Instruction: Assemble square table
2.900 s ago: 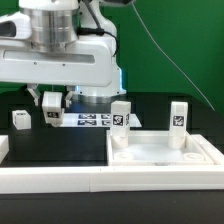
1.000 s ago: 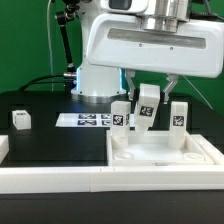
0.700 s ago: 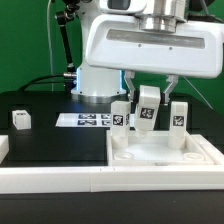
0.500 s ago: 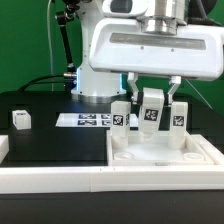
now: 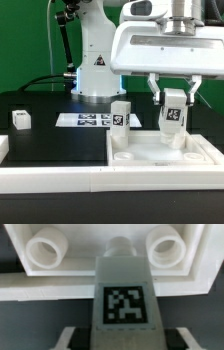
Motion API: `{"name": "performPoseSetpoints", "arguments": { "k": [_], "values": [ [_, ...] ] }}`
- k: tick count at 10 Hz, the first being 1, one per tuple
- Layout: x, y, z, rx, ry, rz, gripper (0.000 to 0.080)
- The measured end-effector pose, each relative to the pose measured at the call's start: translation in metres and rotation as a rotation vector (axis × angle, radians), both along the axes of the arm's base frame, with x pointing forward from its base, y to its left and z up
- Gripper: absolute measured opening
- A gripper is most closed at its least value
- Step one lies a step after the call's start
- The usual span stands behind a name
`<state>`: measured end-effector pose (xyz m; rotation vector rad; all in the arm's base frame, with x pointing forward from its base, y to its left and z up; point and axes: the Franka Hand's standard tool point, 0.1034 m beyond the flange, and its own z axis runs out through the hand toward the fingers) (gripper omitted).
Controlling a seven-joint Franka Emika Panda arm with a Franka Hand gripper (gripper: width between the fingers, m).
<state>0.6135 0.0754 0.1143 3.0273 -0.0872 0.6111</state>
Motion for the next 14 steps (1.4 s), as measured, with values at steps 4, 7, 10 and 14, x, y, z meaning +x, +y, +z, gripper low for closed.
{"name": "performPoseSetpoints", "arguments": {
  "k": [4,7,10,14],
  "values": [
    [0.005,0.034,-0.004,0.006,-0.004,0.038,0.0290],
    [0.009,0.042,-0.004,0.012,-0.040,0.038,0.0290],
    [0.007,0.046,-0.007,0.014,-0.033,0.045,0.0290],
    [0.012,0.046,-0.011,0.008,-0.086,0.058,0.0290]
  ]
}}
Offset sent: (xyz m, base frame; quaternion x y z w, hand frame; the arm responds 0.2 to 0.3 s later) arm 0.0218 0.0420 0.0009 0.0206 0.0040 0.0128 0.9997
